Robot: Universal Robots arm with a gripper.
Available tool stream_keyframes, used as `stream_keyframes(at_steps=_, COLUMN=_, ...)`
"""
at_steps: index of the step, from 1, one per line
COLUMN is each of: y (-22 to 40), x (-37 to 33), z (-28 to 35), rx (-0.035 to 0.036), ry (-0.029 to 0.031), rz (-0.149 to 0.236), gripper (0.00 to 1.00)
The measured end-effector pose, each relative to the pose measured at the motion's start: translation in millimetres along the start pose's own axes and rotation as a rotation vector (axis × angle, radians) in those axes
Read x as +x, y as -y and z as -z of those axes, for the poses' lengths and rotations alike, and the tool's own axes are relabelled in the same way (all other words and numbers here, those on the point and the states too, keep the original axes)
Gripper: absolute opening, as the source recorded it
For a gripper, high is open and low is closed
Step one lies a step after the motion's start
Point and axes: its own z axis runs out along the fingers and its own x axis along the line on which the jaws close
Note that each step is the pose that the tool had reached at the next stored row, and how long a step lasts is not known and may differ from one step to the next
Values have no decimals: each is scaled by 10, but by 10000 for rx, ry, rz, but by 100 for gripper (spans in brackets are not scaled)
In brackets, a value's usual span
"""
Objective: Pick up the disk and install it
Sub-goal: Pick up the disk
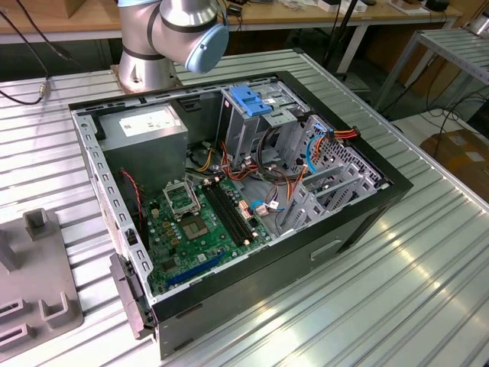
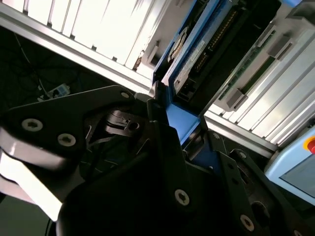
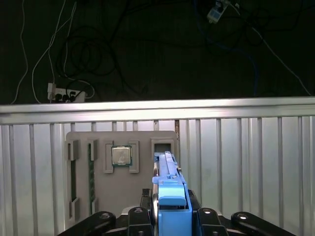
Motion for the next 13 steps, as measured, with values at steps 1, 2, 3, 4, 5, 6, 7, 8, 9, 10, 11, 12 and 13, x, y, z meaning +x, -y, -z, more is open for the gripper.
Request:
stream_keyframes(at_steps=1, y=0, x=1, z=27, rx=0, ry=0, rz=0, gripper=37)
stream_keyframes(at_steps=2, y=0, x=1, z=47, rx=-1, ry=0, rz=0, gripper=37)
stream_keyframes(at_steps=3, y=0, x=1, z=71, rx=0, ry=1, rz=0, gripper=37)
stream_keyframes(at_steps=4, y=1, x=2, z=90, rx=0, ry=0, rz=0, gripper=37)
stream_keyframes(at_steps=5, y=1, x=2, z=117, rx=0, ry=1, rz=0, gripper=37)
stream_keyframes(at_steps=6, y=1, x=2, z=141, rx=-1, ry=0, rz=0, gripper=37)
stream_keyframes(at_steps=7, y=1, x=3, z=173, rx=-1, ry=0, rz=0, gripper=37)
stream_keyframes(at_steps=8, y=1, x=4, z=209, rx=-2, ry=0, rz=0, gripper=37)
stream_keyframes(at_steps=9, y=2, x=4, z=232, rx=-1, ry=1, rz=0, gripper=37)
stream_keyframes(at_steps=10, y=2, x=4, z=252, rx=-1, ry=1, rz=0, gripper=37)
stream_keyframes(at_steps=11, y=2, x=5, z=274, rx=-2, ry=1, rz=0, gripper=37)
stream_keyframes(at_steps=12, y=2, x=5, z=297, rx=-3, ry=0, rz=0, gripper=37)
stream_keyframes(at_steps=13, y=2, x=5, z=320, rx=-4, ry=-1, rz=0, gripper=37)
